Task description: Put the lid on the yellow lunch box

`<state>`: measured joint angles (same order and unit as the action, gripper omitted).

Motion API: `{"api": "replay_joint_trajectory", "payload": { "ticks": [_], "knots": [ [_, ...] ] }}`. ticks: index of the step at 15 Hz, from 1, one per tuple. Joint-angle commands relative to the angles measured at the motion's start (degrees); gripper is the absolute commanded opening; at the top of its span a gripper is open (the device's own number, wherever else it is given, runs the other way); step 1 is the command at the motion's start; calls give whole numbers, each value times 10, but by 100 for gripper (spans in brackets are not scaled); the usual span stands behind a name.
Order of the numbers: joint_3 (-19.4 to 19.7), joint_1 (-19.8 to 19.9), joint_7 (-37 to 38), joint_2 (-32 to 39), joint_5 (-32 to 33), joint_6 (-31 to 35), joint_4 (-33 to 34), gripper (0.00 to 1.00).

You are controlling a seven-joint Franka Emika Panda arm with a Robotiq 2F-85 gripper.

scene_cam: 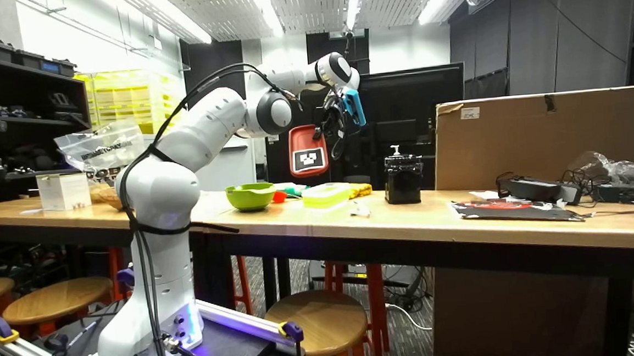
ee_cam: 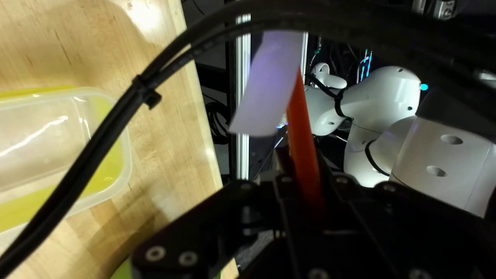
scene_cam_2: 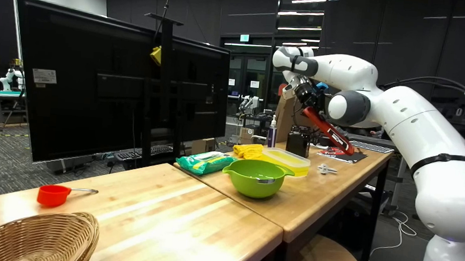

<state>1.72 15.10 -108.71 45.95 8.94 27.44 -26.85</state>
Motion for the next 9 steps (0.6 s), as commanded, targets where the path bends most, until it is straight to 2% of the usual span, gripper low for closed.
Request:
{"api": "replay_joint_trajectory", "payload": {
  "ticks": [1,9],
  "knots": [
    [-7,-11,-19,30,16,-20,43,3],
    [-5,-40,-90,66,58,-16,41,3]
  ]
}}
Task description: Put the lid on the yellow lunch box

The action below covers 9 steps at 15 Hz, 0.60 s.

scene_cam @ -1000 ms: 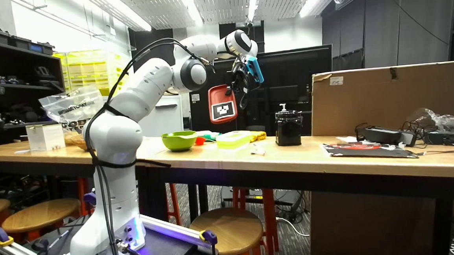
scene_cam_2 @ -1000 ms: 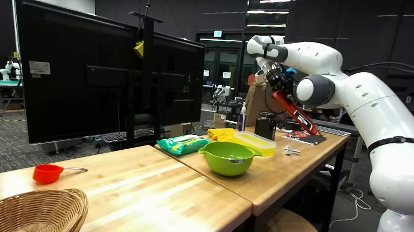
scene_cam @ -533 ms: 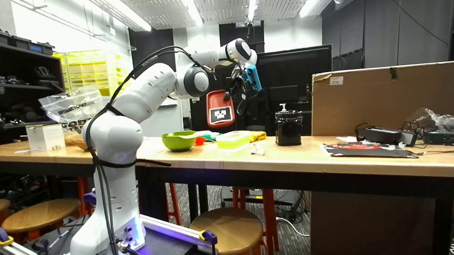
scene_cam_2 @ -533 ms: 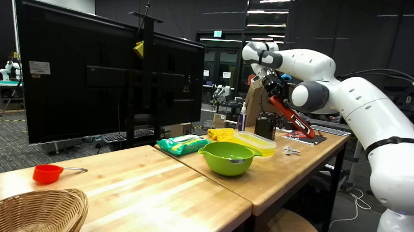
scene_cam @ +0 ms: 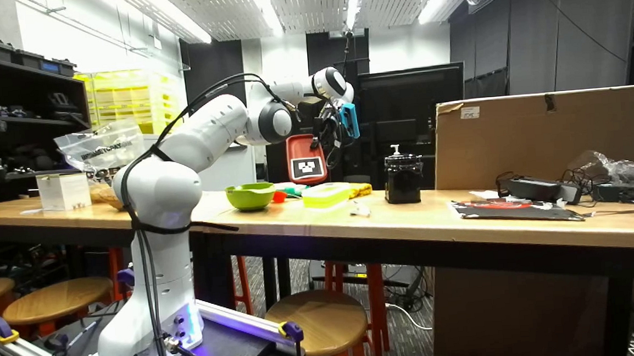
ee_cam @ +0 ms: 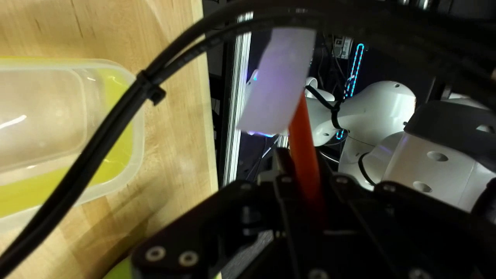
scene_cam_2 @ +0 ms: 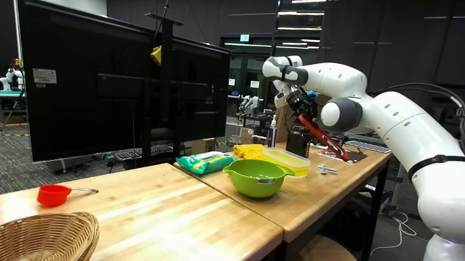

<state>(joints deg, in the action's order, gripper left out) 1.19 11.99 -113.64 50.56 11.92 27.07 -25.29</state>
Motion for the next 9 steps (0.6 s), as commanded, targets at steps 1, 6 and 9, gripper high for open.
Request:
{"api": "replay_joint_trajectory", "payload": {
  "ticks": [1,6,9],
  "knots": [
    [1,-12,-52,23,37,-10,24,3],
    [1,-17,-90,41,44,0,27,3],
    [-3,-16,-90,50,28,24,43,3]
  ]
}}
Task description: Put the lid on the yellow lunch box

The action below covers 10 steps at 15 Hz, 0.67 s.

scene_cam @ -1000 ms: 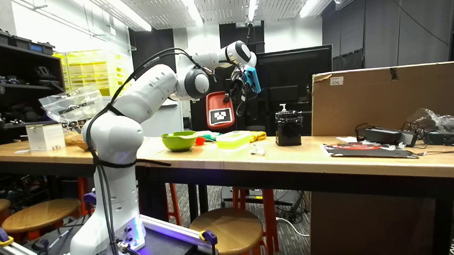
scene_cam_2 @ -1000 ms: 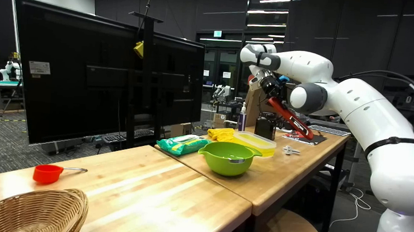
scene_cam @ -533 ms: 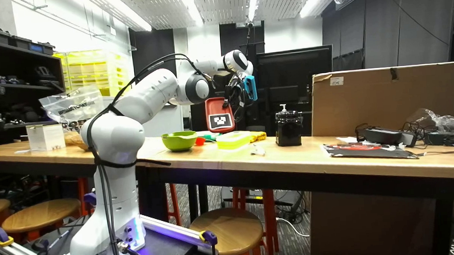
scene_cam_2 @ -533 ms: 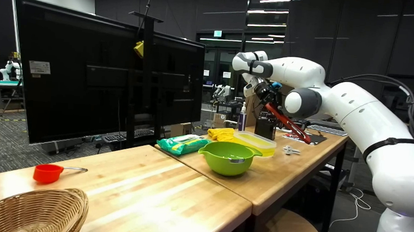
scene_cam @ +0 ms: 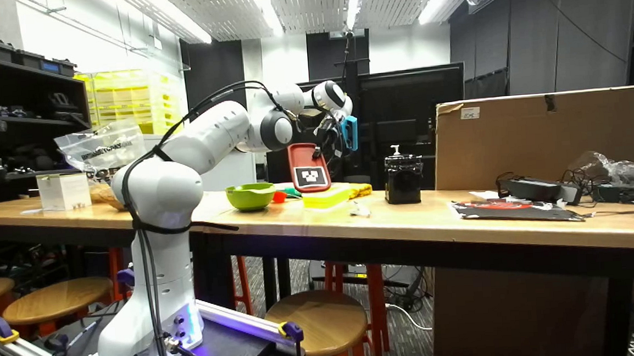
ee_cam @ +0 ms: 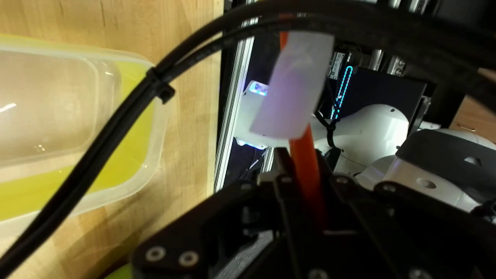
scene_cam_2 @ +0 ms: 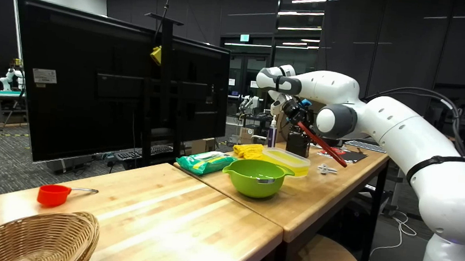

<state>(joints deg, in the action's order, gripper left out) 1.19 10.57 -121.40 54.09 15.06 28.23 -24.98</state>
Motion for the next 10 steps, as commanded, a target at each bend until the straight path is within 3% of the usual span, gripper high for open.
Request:
{"api": "replay_joint_trajectory", "payload": {
  "ticks": [1,2,3,8,9,10],
  "knots": [
    [-4,-1,-11,18,-11,23,46,3],
    [-7,0,-8,21,-21,34,53,3],
    [-12,3,2,-5,-34,63,7,3],
    [-8,-13,-4,-6,-34,113,-7,3],
    [-2,-19,-11,26,-32,92,49,3],
    [0,-23,-9,25,-29,89,48,3]
  ]
}}
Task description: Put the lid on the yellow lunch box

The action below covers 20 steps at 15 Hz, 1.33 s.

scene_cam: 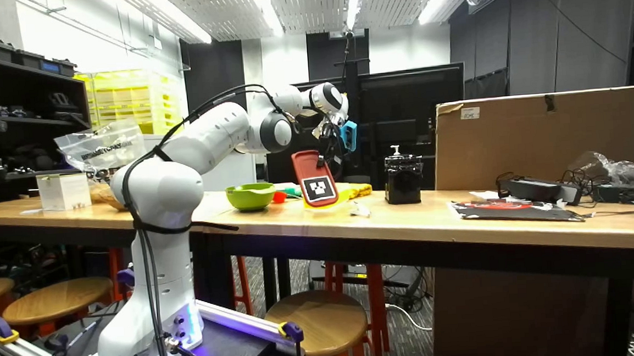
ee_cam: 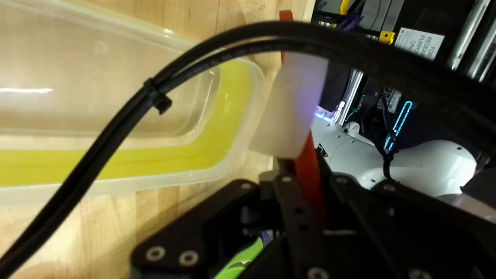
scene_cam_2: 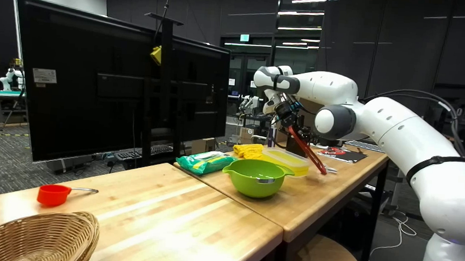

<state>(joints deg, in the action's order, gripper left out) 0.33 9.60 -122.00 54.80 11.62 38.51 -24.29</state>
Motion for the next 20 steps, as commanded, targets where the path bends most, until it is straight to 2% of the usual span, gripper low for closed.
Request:
{"api": "replay_joint_trajectory", "payload": {
  "ticks": [1,5,6,7,8,9,10,11,12,13,15,16,17,18,19,20],
  "knots": [
    [6,-15,3,-14,9,9,-16,3],
    [19,-35,-8,-15,46,6,-21,3],
    [27,-41,-17,16,55,-16,32,3],
    [29,-43,-16,16,59,-16,32,3],
    [24,-42,-6,-13,59,4,-19,3],
    [25,-43,-5,-12,61,5,-19,3],
    [32,-47,-14,17,65,-16,31,3],
    [34,-50,-15,17,68,-17,30,3],
    [30,-50,-6,-11,70,3,-19,3],
    [38,-53,-16,18,75,-15,30,3],
    [38,-55,-14,17,74,-17,30,3],
    [33,-54,-5,-10,70,4,-17,3],
    [37,-56,-15,17,73,-15,30,3],
    [37,-56,-14,17,71,-16,31,3],
    [33,-55,-6,-10,69,4,-17,3],
    [37,-56,-15,18,72,-14,30,3]
  ]
}}
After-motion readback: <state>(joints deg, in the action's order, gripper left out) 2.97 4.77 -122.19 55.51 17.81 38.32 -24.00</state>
